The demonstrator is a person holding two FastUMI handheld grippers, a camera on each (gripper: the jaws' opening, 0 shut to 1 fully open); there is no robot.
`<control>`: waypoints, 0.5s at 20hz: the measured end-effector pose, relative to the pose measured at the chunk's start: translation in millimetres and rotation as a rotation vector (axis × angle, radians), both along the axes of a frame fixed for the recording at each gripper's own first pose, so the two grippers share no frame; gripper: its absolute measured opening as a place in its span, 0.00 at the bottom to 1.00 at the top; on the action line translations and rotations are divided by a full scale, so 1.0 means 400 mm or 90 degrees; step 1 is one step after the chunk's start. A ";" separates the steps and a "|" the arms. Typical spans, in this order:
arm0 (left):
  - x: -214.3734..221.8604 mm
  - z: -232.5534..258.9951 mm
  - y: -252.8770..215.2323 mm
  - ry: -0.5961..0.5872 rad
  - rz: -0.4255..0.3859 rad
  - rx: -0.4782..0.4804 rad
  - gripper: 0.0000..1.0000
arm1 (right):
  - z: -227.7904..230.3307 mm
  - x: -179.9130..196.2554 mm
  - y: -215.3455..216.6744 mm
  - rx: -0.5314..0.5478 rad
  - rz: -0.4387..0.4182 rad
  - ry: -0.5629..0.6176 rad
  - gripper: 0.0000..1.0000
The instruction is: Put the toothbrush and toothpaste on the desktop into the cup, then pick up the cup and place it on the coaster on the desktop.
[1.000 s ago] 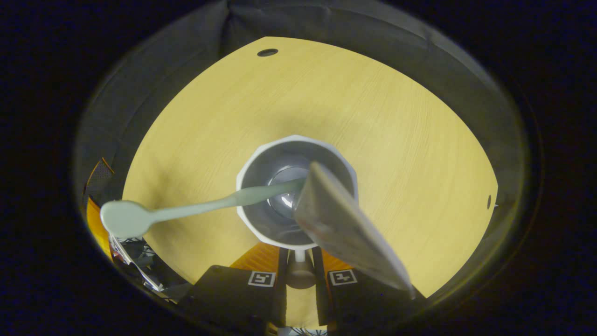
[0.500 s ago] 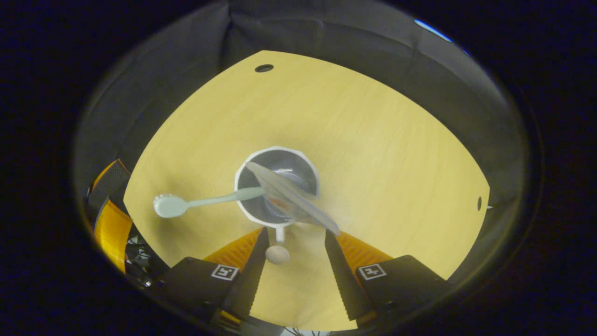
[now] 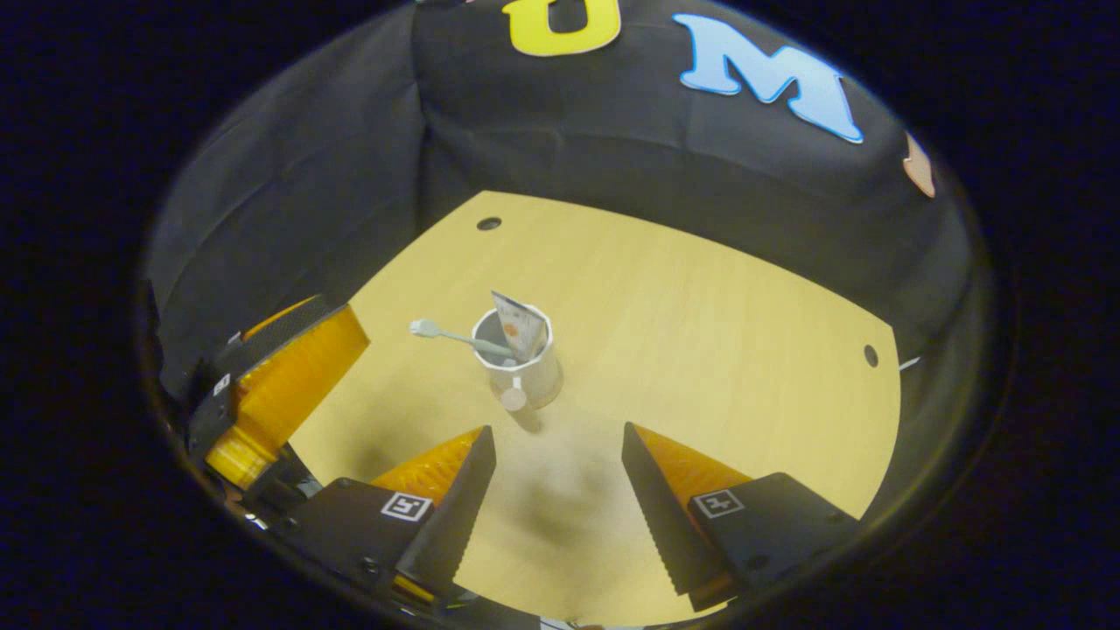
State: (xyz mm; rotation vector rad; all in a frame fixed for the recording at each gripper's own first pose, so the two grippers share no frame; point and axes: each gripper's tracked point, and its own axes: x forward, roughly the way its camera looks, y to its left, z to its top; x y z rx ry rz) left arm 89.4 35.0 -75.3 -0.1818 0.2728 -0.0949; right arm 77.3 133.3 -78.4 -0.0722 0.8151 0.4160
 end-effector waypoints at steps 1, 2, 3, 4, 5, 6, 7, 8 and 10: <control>-0.008 0.019 -0.027 -0.012 0.000 0.007 0.91 | 0.026 -0.021 -0.030 0.011 -0.013 -0.032 0.93; -0.016 0.038 -0.054 -0.024 -0.002 0.012 0.91 | 0.052 -0.040 -0.065 0.018 -0.029 -0.064 0.93; -0.030 0.058 -0.086 -0.035 -0.007 0.015 0.92 | 0.077 -0.059 -0.100 0.023 -0.046 -0.095 0.93; -0.042 0.077 -0.119 -0.045 -0.011 0.015 0.91 | 0.110 -0.082 -0.133 0.029 -0.062 -0.129 0.93; -0.057 0.093 -0.147 -0.053 -0.014 0.016 0.91 | 0.136 -0.104 -0.169 0.032 -0.076 -0.162 0.92; -0.066 0.112 -0.173 -0.061 -0.015 0.023 0.92 | 0.161 -0.123 -0.203 0.031 -0.091 -0.199 0.93; -0.078 0.127 -0.198 -0.070 -0.016 0.028 0.91 | 0.175 -0.139 -0.237 0.025 -0.108 -0.238 0.93; -0.090 0.146 -0.226 -0.078 -0.021 0.028 0.91 | 0.194 -0.151 -0.271 0.017 -0.123 -0.279 0.93; -0.119 0.171 -0.276 -0.092 -0.030 0.022 0.91 | 0.226 -0.178 -0.325 -0.006 -0.146 -0.345 0.93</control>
